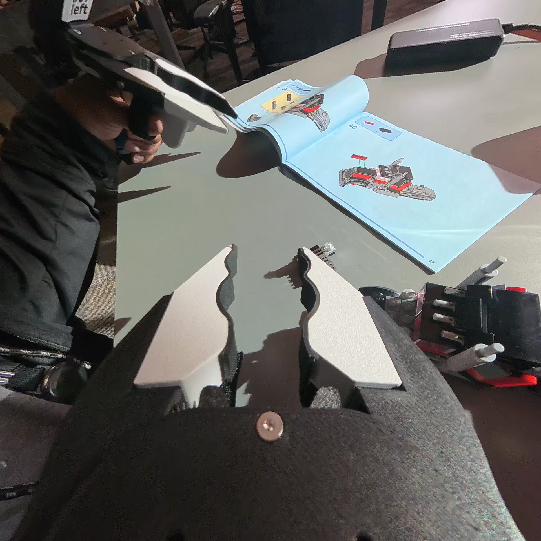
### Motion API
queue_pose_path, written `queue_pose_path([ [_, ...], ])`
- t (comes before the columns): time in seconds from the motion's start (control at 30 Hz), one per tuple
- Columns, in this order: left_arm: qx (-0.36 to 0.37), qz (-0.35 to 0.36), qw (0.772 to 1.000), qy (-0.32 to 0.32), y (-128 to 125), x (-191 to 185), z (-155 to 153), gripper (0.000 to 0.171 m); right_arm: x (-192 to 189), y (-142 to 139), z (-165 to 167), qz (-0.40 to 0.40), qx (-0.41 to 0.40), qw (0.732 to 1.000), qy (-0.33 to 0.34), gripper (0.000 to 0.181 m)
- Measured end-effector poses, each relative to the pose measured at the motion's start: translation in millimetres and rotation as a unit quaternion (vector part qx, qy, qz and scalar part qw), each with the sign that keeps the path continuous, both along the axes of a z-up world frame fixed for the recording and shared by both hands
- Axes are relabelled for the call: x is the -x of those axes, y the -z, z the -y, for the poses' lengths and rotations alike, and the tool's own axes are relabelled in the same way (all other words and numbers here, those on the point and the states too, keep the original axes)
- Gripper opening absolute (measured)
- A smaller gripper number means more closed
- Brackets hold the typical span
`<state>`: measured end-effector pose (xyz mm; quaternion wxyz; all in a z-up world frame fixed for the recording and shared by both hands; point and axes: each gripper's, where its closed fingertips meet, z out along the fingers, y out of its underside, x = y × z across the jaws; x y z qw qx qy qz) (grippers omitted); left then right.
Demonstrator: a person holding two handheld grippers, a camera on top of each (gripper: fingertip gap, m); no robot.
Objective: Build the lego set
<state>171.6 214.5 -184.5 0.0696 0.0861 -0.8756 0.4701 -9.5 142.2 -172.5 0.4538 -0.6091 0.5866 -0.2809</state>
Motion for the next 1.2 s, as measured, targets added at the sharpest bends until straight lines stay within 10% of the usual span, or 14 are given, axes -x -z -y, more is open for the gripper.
queue_pose_path([
  [1.2, -0.021, -0.018, 0.999, 0.024, 13, 9, 0, 0.055, -3, 3, 0, -0.008, -0.034, 0.999, -0.010, 0.038],
])
